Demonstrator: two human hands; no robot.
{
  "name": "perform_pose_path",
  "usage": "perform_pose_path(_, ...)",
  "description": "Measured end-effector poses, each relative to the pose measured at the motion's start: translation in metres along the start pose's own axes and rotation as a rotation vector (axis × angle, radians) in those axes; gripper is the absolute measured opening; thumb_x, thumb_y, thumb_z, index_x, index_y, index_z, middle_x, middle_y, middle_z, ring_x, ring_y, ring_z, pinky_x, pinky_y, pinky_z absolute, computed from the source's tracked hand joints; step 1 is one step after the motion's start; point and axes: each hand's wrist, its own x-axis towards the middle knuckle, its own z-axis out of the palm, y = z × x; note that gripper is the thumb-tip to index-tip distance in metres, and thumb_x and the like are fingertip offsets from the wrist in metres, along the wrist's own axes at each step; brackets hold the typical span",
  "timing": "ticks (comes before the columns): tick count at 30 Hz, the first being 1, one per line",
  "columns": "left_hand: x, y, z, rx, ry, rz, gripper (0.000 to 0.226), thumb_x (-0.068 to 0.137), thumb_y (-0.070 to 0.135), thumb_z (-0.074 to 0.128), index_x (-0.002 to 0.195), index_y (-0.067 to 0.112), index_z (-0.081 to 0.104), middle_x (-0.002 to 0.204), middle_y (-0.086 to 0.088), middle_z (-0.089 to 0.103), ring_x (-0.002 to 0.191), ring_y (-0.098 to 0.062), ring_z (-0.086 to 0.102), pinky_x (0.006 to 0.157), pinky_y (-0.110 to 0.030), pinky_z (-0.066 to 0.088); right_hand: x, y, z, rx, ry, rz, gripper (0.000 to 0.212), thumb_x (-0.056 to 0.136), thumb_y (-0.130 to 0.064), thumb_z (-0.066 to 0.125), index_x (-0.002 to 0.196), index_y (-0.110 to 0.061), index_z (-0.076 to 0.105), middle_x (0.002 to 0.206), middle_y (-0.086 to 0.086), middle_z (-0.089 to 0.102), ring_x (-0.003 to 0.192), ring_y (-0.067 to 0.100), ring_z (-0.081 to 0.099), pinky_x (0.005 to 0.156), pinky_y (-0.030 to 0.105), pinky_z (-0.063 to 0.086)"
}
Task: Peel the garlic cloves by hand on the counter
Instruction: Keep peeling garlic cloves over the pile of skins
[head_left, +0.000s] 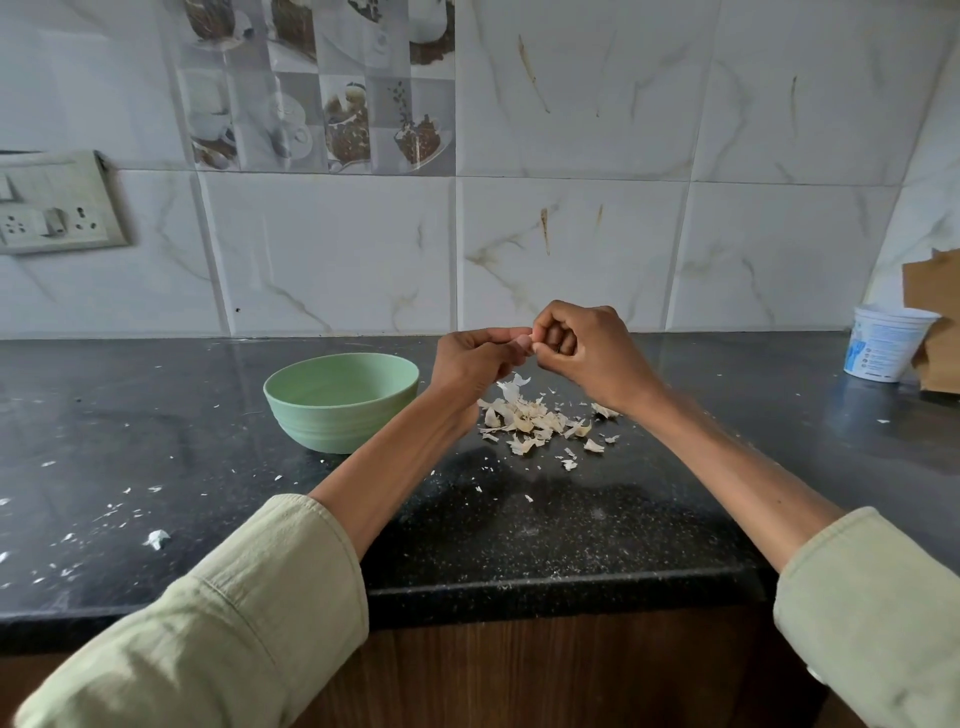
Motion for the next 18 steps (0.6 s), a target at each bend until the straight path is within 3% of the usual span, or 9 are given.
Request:
perform_pose_path(5,0.000,0.000,-0.001,-0.138,0.032,-0.056,0.012,0.089,0.006,0.082,0.102,0.006,0.082,0.090,-0.012,0.075,0.087,-0.021,0.062,0.066,-0.018,0.053,-0.002,-0.003,0.005,0.044,-0.038,0.003,0.014,0.087,-0.009,0.083,0.089,-0.016,0.072,0.067,-0.008,0.064,0.056,0.005,0.054,0.060,0.020,0.046)
perform_pose_path(11,0.002,0.004,-0.003,-0.127,0.061,-0.056,0.010,0.091,0.006,0.080,0.100,0.008,0.082,0.086,-0.009,0.075,0.088,-0.022,0.058,0.066,-0.018,0.049,-0.001,0.000,-0.006,0.042,0.025,0.008,0.015,0.093,-0.033,0.082,0.099,-0.024,0.073,0.075,-0.007,0.069,0.061,0.008,0.061,0.061,0.024,0.053)
perform_pose_path(15,0.001,0.005,0.000,-0.089,0.005,-0.083,0.011,0.095,0.002,0.073,0.098,0.009,0.081,0.091,-0.012,0.073,0.088,-0.022,0.056,0.070,-0.023,0.045,0.000,0.000,-0.008,0.003,0.076,0.016,0.014,0.095,-0.027,0.079,0.105,-0.027,0.069,0.083,-0.012,0.069,0.053,0.009,0.052,0.059,0.023,0.046)
perform_pose_path(18,-0.001,0.003,0.002,-0.024,-0.051,-0.062,0.009,0.097,0.005,0.072,0.098,0.006,0.081,0.088,-0.011,0.071,0.085,-0.021,0.054,0.073,-0.027,0.044,0.000,-0.002,-0.009,-0.022,0.087,0.001,0.013,0.094,-0.025,0.080,0.101,-0.027,0.070,0.089,-0.015,0.070,0.053,0.015,0.056,0.059,0.027,0.048)
